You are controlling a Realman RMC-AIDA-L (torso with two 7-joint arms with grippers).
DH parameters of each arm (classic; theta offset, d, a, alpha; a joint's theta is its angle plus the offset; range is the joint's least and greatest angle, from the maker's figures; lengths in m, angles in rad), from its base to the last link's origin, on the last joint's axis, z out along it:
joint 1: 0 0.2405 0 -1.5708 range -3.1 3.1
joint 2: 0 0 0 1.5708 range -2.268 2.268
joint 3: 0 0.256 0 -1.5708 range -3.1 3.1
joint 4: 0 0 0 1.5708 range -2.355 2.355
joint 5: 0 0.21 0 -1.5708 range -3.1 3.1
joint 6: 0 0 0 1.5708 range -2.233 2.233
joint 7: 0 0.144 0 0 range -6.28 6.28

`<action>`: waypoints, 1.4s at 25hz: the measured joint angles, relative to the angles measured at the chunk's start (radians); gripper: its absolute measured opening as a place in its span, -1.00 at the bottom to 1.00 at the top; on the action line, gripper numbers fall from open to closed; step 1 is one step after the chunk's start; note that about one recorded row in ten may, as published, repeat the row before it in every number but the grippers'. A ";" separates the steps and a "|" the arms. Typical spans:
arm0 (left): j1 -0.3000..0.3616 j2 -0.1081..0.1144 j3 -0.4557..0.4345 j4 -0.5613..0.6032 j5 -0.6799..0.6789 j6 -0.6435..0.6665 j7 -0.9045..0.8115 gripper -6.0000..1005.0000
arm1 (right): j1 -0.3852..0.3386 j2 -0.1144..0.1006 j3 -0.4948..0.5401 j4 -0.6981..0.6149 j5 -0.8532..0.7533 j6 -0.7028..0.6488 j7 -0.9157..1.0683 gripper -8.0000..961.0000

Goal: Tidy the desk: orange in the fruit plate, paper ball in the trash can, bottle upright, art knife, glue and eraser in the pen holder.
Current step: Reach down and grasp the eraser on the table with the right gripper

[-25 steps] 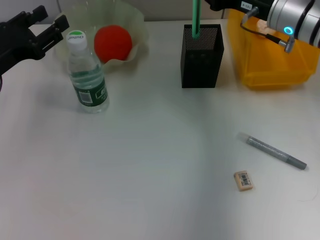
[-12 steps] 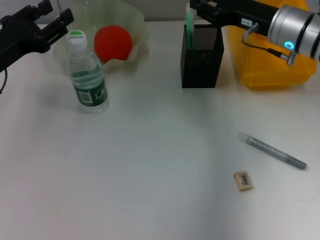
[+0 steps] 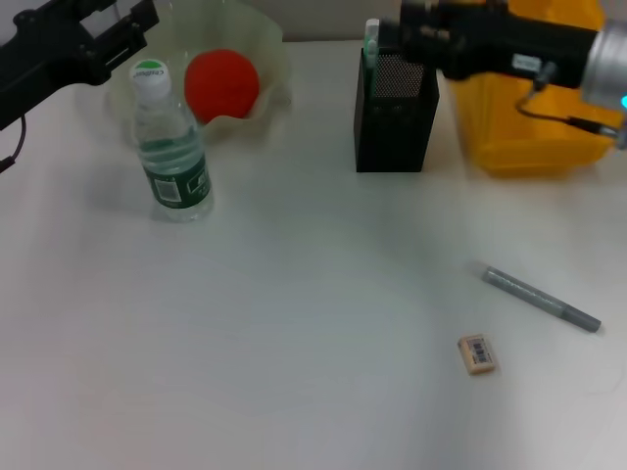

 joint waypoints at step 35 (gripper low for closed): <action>0.020 -0.008 0.031 -0.067 -0.121 0.022 0.058 0.21 | 0.106 0.021 -0.556 -0.389 -0.957 -0.413 0.562 0.28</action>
